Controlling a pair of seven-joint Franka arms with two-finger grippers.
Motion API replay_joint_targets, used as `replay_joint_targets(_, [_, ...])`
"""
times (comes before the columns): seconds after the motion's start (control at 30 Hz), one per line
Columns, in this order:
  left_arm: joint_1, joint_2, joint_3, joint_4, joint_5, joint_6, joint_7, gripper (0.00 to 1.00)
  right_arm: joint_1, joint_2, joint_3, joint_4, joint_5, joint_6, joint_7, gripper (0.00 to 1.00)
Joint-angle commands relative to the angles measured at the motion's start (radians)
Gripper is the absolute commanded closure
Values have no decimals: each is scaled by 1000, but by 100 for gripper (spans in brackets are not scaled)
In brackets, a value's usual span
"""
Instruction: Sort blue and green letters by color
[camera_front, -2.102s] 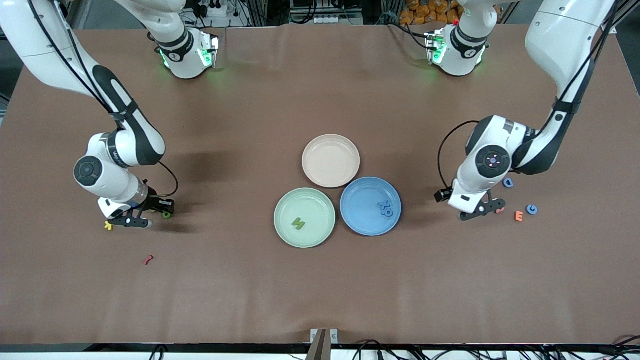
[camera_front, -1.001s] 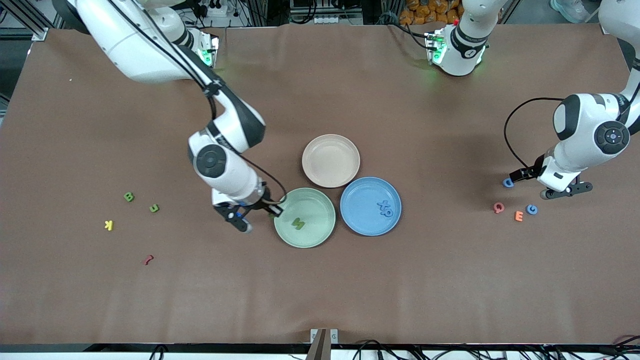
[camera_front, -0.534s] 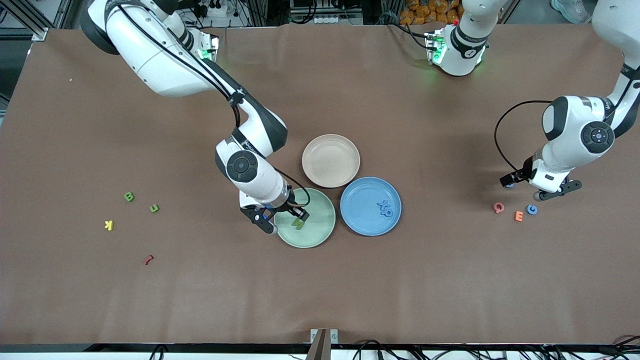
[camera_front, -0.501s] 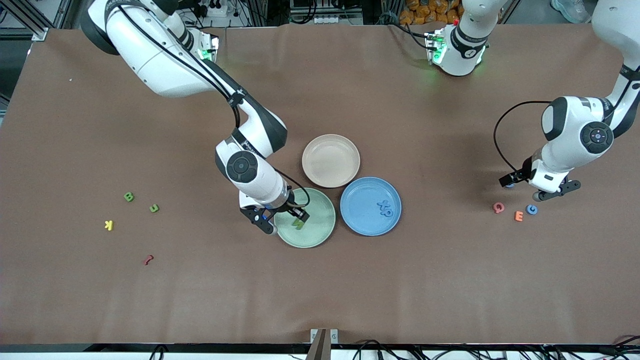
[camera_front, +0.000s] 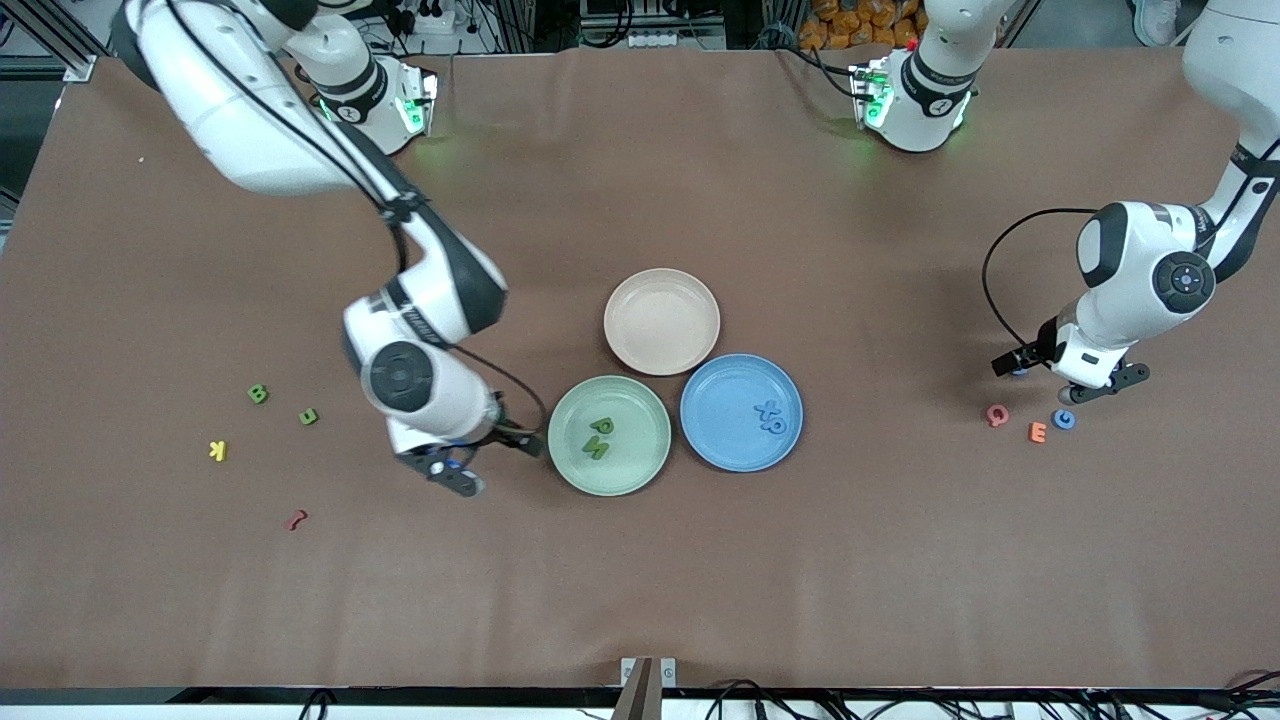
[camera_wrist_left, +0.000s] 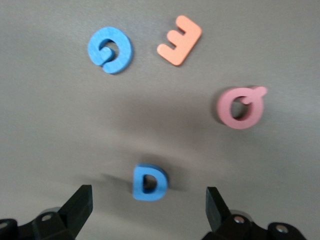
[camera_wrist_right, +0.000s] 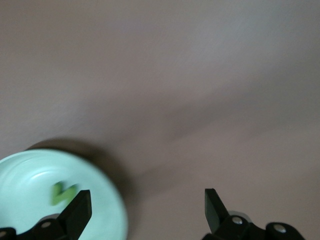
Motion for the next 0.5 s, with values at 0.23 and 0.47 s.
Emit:
replay_joint_targets(0.23, [16,46,18,-13,74,76,-35,0,-269,-189,21,-295,-18,15,-582,0])
replay_joint_targets(0.47, [14,52,18,-13,74,85,-47,1,-392,-232,21,-421,-22,93,-855,0])
